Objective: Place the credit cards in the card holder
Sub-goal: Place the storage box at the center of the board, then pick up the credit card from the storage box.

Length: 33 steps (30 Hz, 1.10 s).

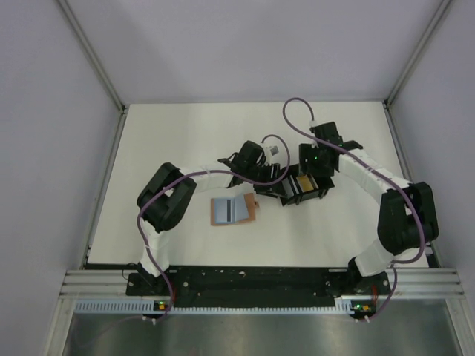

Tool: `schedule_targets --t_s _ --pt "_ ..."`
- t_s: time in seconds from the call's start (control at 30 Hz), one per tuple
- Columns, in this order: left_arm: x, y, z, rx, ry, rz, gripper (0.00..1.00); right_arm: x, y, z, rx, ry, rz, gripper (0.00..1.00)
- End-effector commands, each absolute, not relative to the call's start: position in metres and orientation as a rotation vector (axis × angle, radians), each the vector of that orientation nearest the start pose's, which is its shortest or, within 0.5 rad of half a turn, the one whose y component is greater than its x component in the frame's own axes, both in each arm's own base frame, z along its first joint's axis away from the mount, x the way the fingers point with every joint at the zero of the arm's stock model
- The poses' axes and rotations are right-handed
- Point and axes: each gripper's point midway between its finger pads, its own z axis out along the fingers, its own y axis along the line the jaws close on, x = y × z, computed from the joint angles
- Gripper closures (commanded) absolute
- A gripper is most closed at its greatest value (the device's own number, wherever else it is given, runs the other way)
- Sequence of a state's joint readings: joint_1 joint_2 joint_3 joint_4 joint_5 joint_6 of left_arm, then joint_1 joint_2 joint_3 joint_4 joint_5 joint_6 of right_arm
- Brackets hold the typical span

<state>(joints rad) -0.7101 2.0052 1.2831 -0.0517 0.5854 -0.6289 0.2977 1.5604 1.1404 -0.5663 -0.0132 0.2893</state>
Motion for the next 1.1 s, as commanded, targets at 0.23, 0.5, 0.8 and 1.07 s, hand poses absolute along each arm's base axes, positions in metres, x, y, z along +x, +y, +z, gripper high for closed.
schedule_targets --t_s 0.23,0.5,0.8,1.07 --pt "0.305 -0.408 0.109 0.462 2.407 -1.312 0.48 0.354 0.106 0.067 0.080 2.676 0.093 0.25" --pt "0.306 -0.409 0.106 0.459 2.413 -1.319 0.47 0.339 0.113 0.036 0.174 2.783 0.139 0.16" --pt "0.312 -0.418 0.099 0.462 2.406 -1.363 0.48 0.312 0.127 -0.002 0.144 2.960 0.239 0.15" --pt "0.314 -0.422 0.077 0.429 2.452 -1.385 0.48 0.332 0.154 0.039 0.100 2.807 0.471 0.26"
